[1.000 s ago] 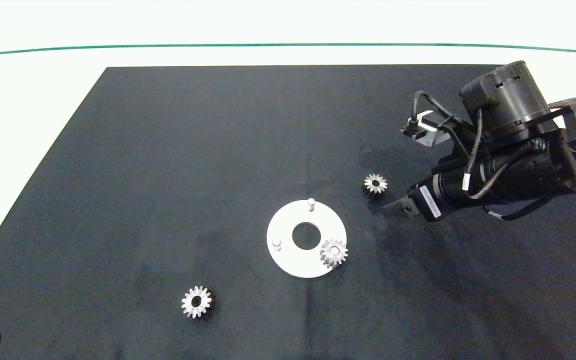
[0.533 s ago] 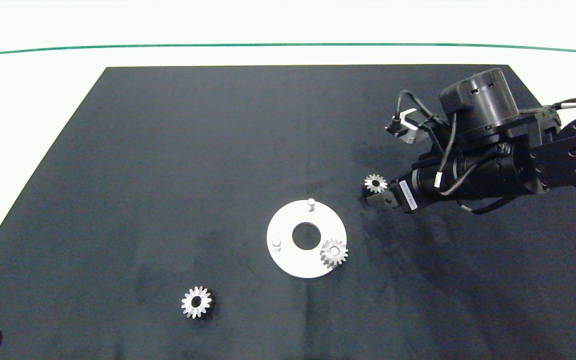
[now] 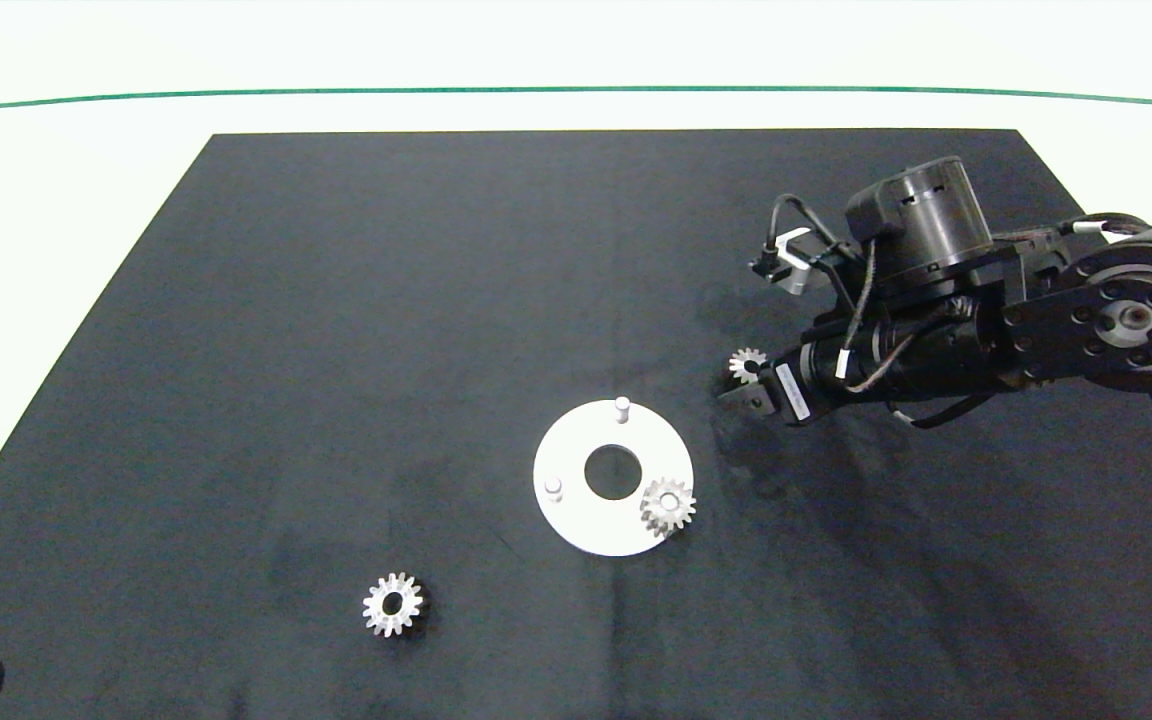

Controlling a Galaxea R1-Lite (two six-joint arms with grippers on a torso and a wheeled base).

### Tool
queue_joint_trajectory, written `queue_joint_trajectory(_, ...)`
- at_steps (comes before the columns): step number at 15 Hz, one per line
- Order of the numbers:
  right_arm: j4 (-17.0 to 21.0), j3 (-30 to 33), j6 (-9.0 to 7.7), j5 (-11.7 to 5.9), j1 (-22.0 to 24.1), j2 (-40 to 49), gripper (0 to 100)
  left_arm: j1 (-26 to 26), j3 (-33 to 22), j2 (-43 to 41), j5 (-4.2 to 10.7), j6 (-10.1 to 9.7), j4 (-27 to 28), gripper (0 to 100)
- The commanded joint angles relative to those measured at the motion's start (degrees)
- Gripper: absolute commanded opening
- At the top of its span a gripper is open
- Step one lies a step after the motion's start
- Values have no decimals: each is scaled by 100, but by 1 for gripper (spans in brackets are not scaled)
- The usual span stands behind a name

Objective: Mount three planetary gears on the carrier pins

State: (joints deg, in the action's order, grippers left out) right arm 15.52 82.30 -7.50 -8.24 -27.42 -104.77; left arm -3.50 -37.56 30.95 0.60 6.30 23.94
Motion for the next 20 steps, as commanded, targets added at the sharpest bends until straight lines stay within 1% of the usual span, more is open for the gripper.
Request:
queue_joint_trajectory(1,-5,102,11,7,-1,-167,100,-2,21,-1,2,3,14,100)
queue_joint_trajectory(3,-14,190,29,7,8,-272,100,-10,29,-1,2,3,14,100)
queue_joint_trajectory(5,-23,296,29,51,8,-352,100,-10,29,-1,2,3,14,100)
queue_joint_trajectory(9,-23,463,29,51,17,-387,100,-2,47,-1,2,3,14,100)
queue_joint_trajectory(20,-23,550,47,77,105,-571,100,-10,56,16,-33,3,14,100)
